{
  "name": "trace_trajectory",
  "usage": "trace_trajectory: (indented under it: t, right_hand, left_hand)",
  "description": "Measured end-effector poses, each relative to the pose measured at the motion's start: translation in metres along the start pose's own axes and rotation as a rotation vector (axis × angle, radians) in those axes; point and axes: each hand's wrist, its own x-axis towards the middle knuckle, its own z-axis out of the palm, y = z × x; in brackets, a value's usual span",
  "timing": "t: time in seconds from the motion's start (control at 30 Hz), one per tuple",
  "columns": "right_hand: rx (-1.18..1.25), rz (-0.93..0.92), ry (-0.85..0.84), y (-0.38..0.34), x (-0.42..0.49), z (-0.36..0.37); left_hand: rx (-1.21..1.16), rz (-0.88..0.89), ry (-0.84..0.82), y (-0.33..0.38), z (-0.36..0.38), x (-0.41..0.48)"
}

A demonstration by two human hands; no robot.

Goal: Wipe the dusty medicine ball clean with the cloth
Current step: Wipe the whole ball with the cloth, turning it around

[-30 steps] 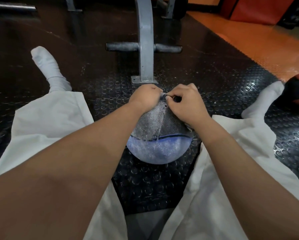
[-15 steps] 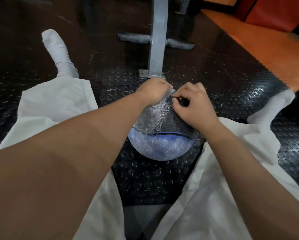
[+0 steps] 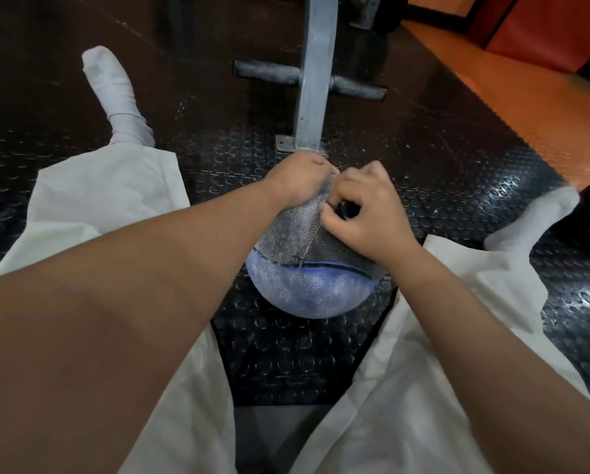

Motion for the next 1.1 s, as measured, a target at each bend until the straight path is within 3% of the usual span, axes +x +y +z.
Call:
trace_trajectory:
  t: [0.23,0.3,0.43,0.5,0.77,0.83,1.0,1.1]
  right_hand:
    - [-0.168,-0.534,-0.27,-0.04,-0.028,0.022]
    - [-0.135,-0.497,-0.271,-0.032,-0.022,0.017]
    - [-0.047,-0.154,-0.082,-0.004,-0.001,0.001]
    - [-0.035,-0.066,-0.034,-0.001,-0.001,0.0]
    - [-0.17,-0.47,-0.201,-0.03,-0.027,0.018]
    - [-0.132,-0.469,-0.256,-0.024,-0.021,0.013]
    - [0.082,0.008,-0.025,0.01,0.0,-0.005]
    - [0.061,0.036,0.035,0.0,-0.01,0.003]
  left_hand:
    - [0.004,-0.005,0.028,-0.007,-0.001,0.004]
    - [-0.013,-0.009,0.024,-0.007,0.0,0.003]
    - [-0.048,0.001,-0.009,-0.005,0.0,0.002]
    - [-0.019,0.004,-0.009,-0.004,0.001,0.004]
    - [0.037,0.013,-0.004,-0.001,0.002,0.003]
    - [0.017,0.023,0.012,-0.003,0.003,0.003]
    - [0.02,0.037,0.005,-0.001,0.002,0.001]
    - [0.047,0.029,0.017,-0.001,0.003,0.005]
